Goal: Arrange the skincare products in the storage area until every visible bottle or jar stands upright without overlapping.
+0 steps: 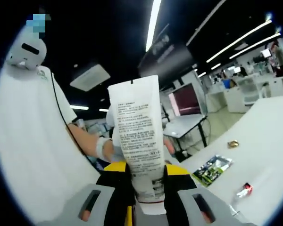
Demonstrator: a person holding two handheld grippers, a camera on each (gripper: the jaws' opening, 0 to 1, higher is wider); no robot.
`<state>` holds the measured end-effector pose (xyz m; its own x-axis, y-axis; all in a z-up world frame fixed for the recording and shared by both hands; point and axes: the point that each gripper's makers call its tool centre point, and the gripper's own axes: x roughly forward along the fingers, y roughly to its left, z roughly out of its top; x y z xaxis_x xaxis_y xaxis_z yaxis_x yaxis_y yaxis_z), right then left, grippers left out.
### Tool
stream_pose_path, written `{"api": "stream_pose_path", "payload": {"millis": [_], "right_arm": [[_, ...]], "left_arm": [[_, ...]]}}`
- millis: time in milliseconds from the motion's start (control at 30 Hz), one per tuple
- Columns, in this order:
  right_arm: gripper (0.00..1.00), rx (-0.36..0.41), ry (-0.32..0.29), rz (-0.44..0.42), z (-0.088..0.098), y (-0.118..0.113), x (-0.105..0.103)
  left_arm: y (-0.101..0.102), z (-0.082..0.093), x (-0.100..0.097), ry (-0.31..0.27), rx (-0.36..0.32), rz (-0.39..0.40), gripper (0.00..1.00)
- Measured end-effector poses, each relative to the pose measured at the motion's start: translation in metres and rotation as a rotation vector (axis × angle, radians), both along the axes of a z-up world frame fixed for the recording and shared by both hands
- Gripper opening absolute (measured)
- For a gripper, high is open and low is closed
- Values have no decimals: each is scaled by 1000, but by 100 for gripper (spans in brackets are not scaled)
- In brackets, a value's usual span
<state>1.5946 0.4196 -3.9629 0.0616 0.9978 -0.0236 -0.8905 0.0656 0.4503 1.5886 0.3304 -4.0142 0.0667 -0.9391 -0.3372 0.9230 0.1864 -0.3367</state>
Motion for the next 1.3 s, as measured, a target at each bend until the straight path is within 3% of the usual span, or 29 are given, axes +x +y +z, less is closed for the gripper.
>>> {"api": "stream_pose_path", "payload": {"millis": [200, 300, 600, 967, 1300], "right_arm": [[23, 51, 40, 4, 7, 3, -1], [23, 58, 40, 0, 9, 3, 0], [26, 58, 34, 14, 13, 10, -3], [31, 81, 9, -79, 25, 20, 6], [32, -15, -23, -179, 16, 26, 13]], "left_arm": [[-6, 10, -1, 29, -31, -3, 42], [-2, 15, 3, -5, -54, 5, 40], [8, 18, 0, -25, -48, 19, 37], [21, 28, 19, -24, -43, 133, 35], [30, 12, 31, -39, 50, 228, 34]]}}
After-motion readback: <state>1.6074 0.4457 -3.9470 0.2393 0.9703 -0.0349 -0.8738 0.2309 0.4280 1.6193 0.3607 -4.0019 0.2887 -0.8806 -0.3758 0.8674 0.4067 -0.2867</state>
